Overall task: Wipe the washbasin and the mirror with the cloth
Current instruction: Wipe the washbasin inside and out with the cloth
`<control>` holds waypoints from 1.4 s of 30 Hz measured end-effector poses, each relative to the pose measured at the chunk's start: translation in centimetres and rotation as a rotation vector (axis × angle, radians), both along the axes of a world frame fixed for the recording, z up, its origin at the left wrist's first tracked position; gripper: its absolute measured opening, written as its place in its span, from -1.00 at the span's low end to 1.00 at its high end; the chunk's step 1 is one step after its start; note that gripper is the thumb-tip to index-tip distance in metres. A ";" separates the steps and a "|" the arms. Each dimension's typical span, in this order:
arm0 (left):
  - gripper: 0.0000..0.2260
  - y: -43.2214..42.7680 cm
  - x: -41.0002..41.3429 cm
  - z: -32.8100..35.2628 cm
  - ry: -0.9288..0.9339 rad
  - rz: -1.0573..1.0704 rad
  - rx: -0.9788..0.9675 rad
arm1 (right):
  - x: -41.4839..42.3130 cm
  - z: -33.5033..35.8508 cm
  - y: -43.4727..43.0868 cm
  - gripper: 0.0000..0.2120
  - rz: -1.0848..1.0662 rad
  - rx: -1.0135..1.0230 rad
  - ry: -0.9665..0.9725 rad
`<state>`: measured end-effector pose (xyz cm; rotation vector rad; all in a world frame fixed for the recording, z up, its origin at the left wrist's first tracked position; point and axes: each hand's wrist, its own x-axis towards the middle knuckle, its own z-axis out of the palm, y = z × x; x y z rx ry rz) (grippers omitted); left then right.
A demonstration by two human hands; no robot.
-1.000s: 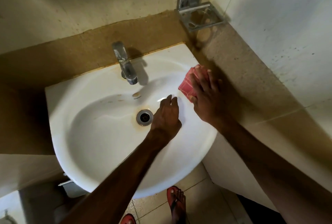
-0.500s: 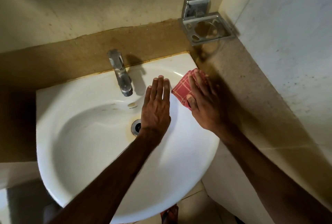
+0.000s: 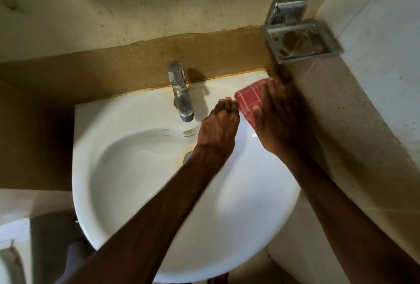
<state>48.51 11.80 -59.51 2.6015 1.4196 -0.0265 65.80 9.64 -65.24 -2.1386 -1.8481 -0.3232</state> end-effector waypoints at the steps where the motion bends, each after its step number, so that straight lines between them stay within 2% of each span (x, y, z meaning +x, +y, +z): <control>1: -0.34 0.1 -0.2 0.1 -0.028 0.013 -0.008 | -0.3 -0.2 -1.3 -0.45 -0.017 0.015 -0.010; 4: -0.35 0.4 -0.6 0.0 -0.072 0.021 -0.028 | -1.1 -0.3 -3.1 -0.43 -0.055 -0.002 -0.003; 7: -0.35 0.5 -0.5 0.1 -0.074 0.007 -0.006 | -1.2 0.4 -0.5 -0.41 -0.114 -0.068 0.054; 13: -0.33 0.4 -0.2 -0.3 -0.027 -0.016 -0.013 | -2.8 1.7 6.8 -0.19 -0.274 -0.192 0.231; 19: -0.39 -0.6 -2.0 -0.3 -0.269 0.014 -0.025 | -3.9 1.1 2.3 -0.32 -0.152 -0.180 0.090; 22: -0.32 -2.4 -3.4 0.2 -0.204 -0.012 -0.054 | -2.4 0.9 3.1 -0.29 -0.087 -0.206 0.046; 25: -0.32 -4.8 -5.3 -0.4 -0.273 0.072 -0.033 | -2.9 1.8 5.7 -0.22 -0.239 -0.225 0.149; 27: -0.43 -5.4 -6.6 -1.1 -0.317 0.165 0.021 | -5.7 2.2 6.7 -0.24 -0.359 -0.219 0.215; 29: -0.55 -5.5 -7.5 -1.4 -0.355 0.242 0.071 | -8.9 1.9 6.3 -0.25 -0.313 -0.181 0.193; 31: -0.61 -5.2 -8.3 -1.1 -0.357 0.299 0.090 | -11.0 1.1 5.0 -0.27 -0.156 -0.163 0.126; 33: -0.61 -4.8 -9.3 -0.9 -0.334 0.328 0.092 | -10.6 0.7 4.3 -0.29 -0.034 -0.159 0.069; 35: -0.56 -4.1 -10.3 -0.5 -0.306 0.340 0.119 | -8.4 0.8 4.2 -0.29 -0.008 -0.157 0.031; 39: -0.43 -1.2 -11.8 -0.2 -0.258 0.333 0.219 | -5.5 1.1 5.3 -0.23 -0.265 -0.194 0.094; 42: -0.46 0.1 -12.1 -0.5 -0.222 0.318 0.157 | -8.1 1.8 7.4 -0.16 -0.461 -0.212 0.250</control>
